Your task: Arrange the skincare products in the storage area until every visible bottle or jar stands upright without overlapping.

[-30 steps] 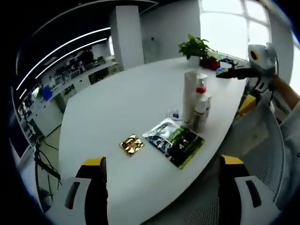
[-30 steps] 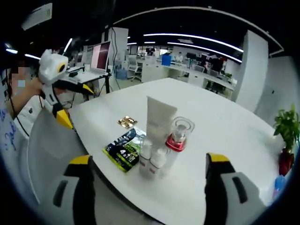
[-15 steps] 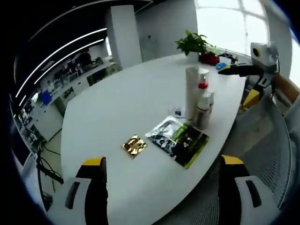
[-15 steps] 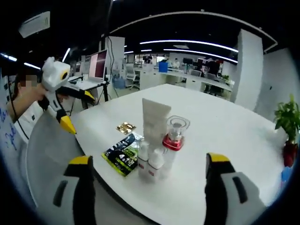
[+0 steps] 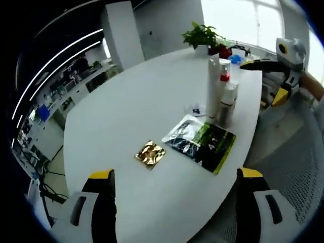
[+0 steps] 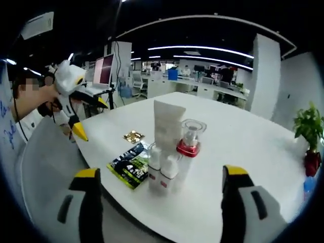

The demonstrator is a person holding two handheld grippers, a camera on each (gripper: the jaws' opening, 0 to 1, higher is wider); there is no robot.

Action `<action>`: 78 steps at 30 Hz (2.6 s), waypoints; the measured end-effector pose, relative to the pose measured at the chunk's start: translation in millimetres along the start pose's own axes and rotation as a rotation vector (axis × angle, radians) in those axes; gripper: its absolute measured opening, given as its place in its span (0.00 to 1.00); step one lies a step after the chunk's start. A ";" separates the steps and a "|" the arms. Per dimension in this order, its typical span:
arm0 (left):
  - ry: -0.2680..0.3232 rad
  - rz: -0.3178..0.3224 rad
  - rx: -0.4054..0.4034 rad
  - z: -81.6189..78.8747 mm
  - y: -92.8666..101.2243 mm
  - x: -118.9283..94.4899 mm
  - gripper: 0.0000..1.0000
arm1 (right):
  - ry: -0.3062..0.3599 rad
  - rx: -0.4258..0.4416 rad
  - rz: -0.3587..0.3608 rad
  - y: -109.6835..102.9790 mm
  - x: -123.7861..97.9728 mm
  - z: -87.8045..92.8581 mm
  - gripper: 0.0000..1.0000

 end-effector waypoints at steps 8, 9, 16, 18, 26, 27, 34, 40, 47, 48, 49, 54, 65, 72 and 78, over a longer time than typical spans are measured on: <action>-0.024 0.030 0.038 0.6 -18.2 24.4 0.93 | -0.011 0.017 0.007 -2.4 -3.1 0.0 1.00; -0.030 0.036 0.051 0.6 -19.7 26.3 0.92 | -0.012 0.019 0.009 -2.8 -3.2 0.0 1.00; -0.071 0.065 0.120 -1.9 -31.7 44.0 0.84 | -0.024 0.023 0.010 -8.7 -4.5 1.5 1.00; -0.090 0.066 0.137 -2.7 -35.3 49.2 0.83 | -0.020 0.027 0.010 -10.2 -4.9 2.7 1.00; -0.110 0.096 0.188 -8.9 -44.9 66.0 0.79 | -0.011 0.043 0.006 -9.8 -4.0 4.5 0.99; -0.114 0.105 0.206 -9.6 -45.2 68.7 0.78 | -0.013 0.045 0.007 -9.6 -3.8 5.2 0.99; -0.149 0.142 0.250 -10.5 -48.0 82.3 0.72 | -0.017 0.090 0.000 -8.1 -2.9 8.5 0.99; -0.178 0.176 0.270 -11.1 -49.2 92.3 0.67 | -0.026 0.068 0.006 -9.1 -1.8 9.5 0.99; -0.199 0.212 0.283 -10.9 -47.9 102.5 0.64 | -0.021 0.051 0.007 -9.9 -1.9 8.3 0.99; -0.199 0.213 0.286 -11.4 -48.0 103.5 0.64 | -0.023 0.053 0.008 -9.7 -1.8 8.6 0.99; -0.203 0.218 0.299 -12.0 -48.1 104.9 0.63 | -0.028 0.055 0.011 -9.3 -1.8 9.2 0.99; -0.231 0.249 0.307 -12.6 -50.9 111.5 0.60 | -0.027 0.058 0.010 -9.4 -1.8 9.2 0.99; -0.304 0.293 0.367 -10.1 -55.9 124.0 0.54 | -0.014 0.078 0.005 -8.8 -2.3 8.1 0.99; -0.335 0.314 0.367 -9.5 -60.9 131.2 0.51 | -0.021 0.076 0.005 -8.9 -2.1 8.9 0.99; -0.374 0.350 0.383 -9.3 -60.7 136.2 0.47 | -0.029 0.080 0.002 -9.1 -1.7 9.8 0.98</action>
Point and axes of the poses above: the point that each gripper's makers call its tool centre point, and the gripper's own axes: x roughly forward along the fingers, y roughly to its right, z roughly out of its underside, the point moved 4 cm from there along -x, roughly backward along the fingers, and after that the axes turned 9 degrees about -x, right-handed, at the moved point
